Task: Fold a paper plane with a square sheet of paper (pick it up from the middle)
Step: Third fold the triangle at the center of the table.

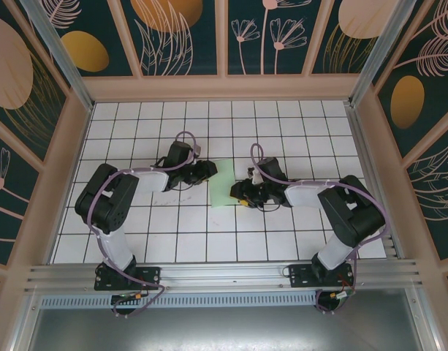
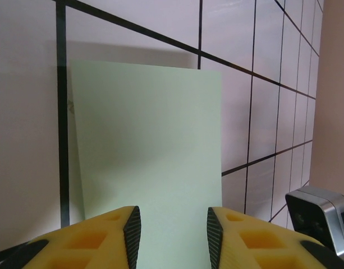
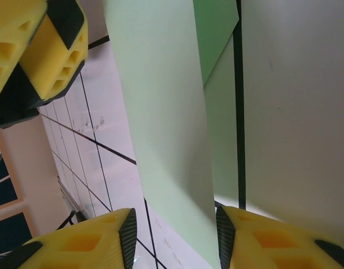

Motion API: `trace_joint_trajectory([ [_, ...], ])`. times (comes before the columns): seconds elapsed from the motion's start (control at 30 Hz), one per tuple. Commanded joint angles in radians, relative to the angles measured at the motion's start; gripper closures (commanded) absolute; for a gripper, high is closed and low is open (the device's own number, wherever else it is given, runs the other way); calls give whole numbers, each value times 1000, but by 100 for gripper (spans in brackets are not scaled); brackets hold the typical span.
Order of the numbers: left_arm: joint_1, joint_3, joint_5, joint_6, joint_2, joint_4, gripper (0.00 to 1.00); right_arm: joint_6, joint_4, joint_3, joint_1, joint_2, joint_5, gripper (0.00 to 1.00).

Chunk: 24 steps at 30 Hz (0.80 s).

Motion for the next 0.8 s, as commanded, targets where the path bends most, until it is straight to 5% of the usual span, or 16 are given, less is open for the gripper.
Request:
trace_joint_trajectory([
  [0.0,-7,17,22,-13,23,30,61,27,36,4,-3,-8,-27,60],
  [0.43,-11,14,10,-7,69,1,64,70,-27,16,-14,-24,-19,80],
  [0.77,-15,17,-13,4,91,-32,67,80,-77,24,-14,-53,-2,80],
])
